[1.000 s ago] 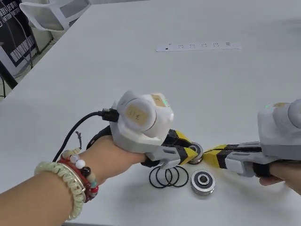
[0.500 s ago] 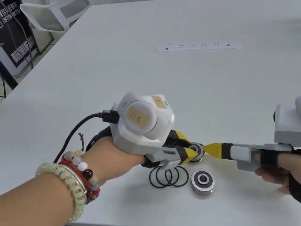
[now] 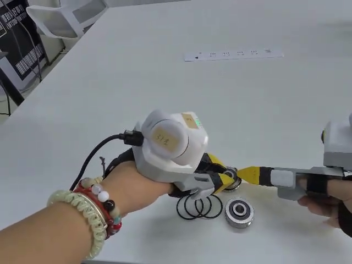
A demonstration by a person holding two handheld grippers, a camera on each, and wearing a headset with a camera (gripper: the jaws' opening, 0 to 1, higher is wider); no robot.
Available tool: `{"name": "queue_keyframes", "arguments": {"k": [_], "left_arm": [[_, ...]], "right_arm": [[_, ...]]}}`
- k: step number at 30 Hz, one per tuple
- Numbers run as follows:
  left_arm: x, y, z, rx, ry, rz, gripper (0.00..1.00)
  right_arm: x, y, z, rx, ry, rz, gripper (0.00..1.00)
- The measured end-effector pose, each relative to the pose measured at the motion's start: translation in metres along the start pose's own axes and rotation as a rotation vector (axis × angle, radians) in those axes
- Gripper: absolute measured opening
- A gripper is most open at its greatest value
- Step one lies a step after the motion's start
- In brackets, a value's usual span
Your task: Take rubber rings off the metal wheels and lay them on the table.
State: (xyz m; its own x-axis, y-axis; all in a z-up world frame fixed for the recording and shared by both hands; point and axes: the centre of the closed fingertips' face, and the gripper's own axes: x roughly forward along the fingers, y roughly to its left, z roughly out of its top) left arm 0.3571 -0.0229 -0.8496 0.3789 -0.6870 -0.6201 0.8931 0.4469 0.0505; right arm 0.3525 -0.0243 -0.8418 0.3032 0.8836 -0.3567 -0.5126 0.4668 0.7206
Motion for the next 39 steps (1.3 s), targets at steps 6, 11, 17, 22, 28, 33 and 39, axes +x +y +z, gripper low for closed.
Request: {"name": "queue_keyframes", "arguments": {"k": [6,11,17,22,28,33,39], "left_arm": [[0.000,0.001,0.000,0.004,-0.007,0.001,0.14],[0.001,0.000,0.001,0.003,-0.016,-0.006,0.14],[0.002,-0.001,0.002,0.006,-0.022,-0.006,0.14],[0.002,-0.001,0.002,0.007,-0.038,-0.007,0.14],[0.002,0.000,0.003,-0.036,-0.042,0.006,0.14],[0.000,0.000,0.002,-0.048,-0.023,-0.006,0.14],[-0.013,-0.003,0.008,-0.041,-0.014,-0.035,0.21]], "right_arm": [[0.000,0.002,0.001,0.003,-0.007,0.013,0.00],[0.000,0.007,0.002,0.025,-0.016,0.046,0.00],[0.000,0.011,0.003,0.022,-0.017,0.078,0.00],[-0.004,0.015,0.003,0.024,-0.026,0.108,0.00],[-0.001,0.008,0.004,-0.009,-0.022,0.063,0.00],[-0.002,0.000,0.004,-0.028,-0.015,0.015,0.00],[-0.002,0.000,0.006,-0.038,-0.008,0.007,0.00]]}}
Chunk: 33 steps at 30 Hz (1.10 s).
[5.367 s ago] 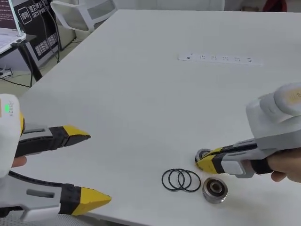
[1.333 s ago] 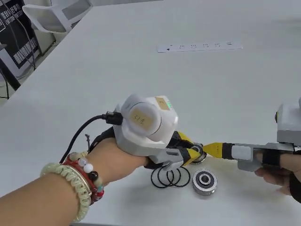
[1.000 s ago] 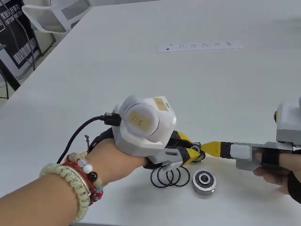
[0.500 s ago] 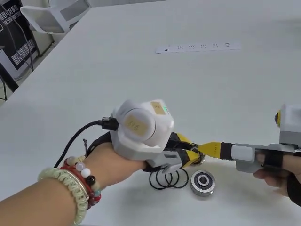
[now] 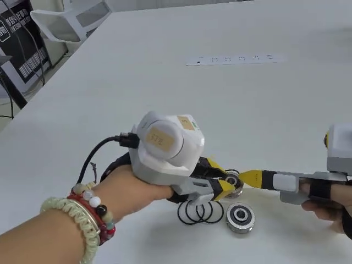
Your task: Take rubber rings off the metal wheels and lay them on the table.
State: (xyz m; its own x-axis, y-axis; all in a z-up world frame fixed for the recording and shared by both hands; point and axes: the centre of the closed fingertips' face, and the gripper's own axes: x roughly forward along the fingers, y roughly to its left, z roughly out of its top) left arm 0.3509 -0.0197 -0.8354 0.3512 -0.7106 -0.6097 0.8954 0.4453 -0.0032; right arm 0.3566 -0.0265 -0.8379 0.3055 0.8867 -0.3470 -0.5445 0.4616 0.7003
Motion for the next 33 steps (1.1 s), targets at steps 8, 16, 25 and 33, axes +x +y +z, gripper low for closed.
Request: {"name": "queue_keyframes", "arguments": {"k": [8,16,25,33], "left_arm": [[-0.038,0.000,0.026,0.016,-0.036,0.006,0.46],[-0.090,-0.010,0.022,0.027,-0.048,0.009,0.59],[-0.152,-0.005,0.007,0.011,-0.067,0.137,0.64],[-0.190,-0.004,-0.022,-0.070,-0.050,0.265,0.68]], "right_arm": [[-0.010,0.002,0.013,0.047,-0.052,0.022,0.00],[-0.023,0.004,0.023,0.078,-0.099,0.027,0.00],[-0.023,0.022,0.021,0.035,-0.070,0.049,0.00],[-0.006,0.040,0.010,-0.034,0.018,0.046,0.00]]}}
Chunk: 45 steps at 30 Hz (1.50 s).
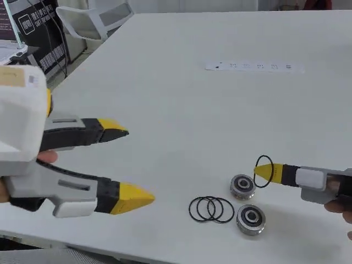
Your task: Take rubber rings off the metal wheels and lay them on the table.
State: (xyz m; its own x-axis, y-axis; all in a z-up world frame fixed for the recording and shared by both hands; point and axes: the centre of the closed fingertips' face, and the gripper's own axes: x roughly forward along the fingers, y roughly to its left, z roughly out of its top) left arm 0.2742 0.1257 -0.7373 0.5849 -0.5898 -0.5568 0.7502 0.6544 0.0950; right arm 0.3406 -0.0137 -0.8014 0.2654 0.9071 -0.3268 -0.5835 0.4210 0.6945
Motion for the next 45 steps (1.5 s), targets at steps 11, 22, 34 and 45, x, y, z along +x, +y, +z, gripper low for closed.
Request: {"name": "queue_keyframes", "arguments": {"k": [11,22,34,45], "left_arm": [[-0.015,-0.008,-0.041,-0.114,0.048,0.053,0.75],[-0.019,-0.009,-0.049,-0.163,0.036,0.089,0.74],[-0.019,-0.009,-0.048,-0.178,0.027,0.095,0.73],[-0.020,-0.010,-0.047,-0.174,0.020,0.094,0.73]], "right_arm": [[0.024,-0.003,-0.023,-0.157,0.181,-0.037,0.00],[0.037,-0.007,-0.038,-0.258,0.293,-0.067,0.00],[0.037,-0.015,-0.046,-0.324,0.349,-0.098,0.02],[0.029,-0.016,-0.042,-0.317,0.337,-0.106,0.03]]}}
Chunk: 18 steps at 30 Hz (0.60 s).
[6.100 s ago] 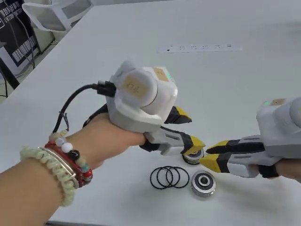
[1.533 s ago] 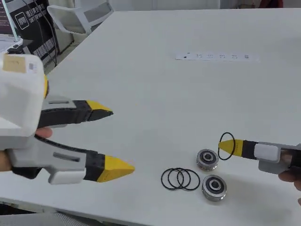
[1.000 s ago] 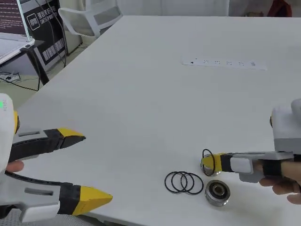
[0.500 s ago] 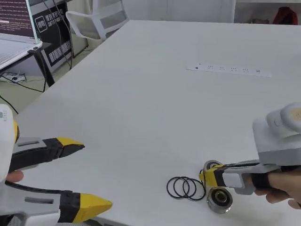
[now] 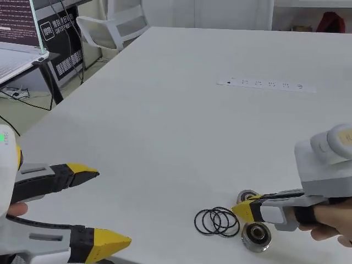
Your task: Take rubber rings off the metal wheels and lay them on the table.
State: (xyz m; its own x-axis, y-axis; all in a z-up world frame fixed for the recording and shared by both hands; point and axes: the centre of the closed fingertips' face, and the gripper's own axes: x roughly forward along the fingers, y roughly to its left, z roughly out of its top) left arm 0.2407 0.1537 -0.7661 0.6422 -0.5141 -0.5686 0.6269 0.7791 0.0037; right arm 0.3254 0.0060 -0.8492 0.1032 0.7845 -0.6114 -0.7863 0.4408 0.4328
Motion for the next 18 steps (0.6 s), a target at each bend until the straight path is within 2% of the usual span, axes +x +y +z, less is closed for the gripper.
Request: {"name": "queue_keyframes", "arguments": {"k": [8,14,18], "left_arm": [[-0.001,0.000,0.000,0.004,-0.004,-0.005,0.74],[-0.001,0.001,-0.004,0.008,0.006,-0.010,0.75],[-0.001,0.004,-0.004,0.008,0.005,-0.011,0.78]], "right_arm": [[-0.022,0.004,0.010,-0.003,-0.062,-0.012,0.07],[-0.044,0.003,0.015,-0.041,-0.142,-0.033,0.19],[-0.059,0.000,0.012,-0.067,-0.179,-0.064,0.28]]}}
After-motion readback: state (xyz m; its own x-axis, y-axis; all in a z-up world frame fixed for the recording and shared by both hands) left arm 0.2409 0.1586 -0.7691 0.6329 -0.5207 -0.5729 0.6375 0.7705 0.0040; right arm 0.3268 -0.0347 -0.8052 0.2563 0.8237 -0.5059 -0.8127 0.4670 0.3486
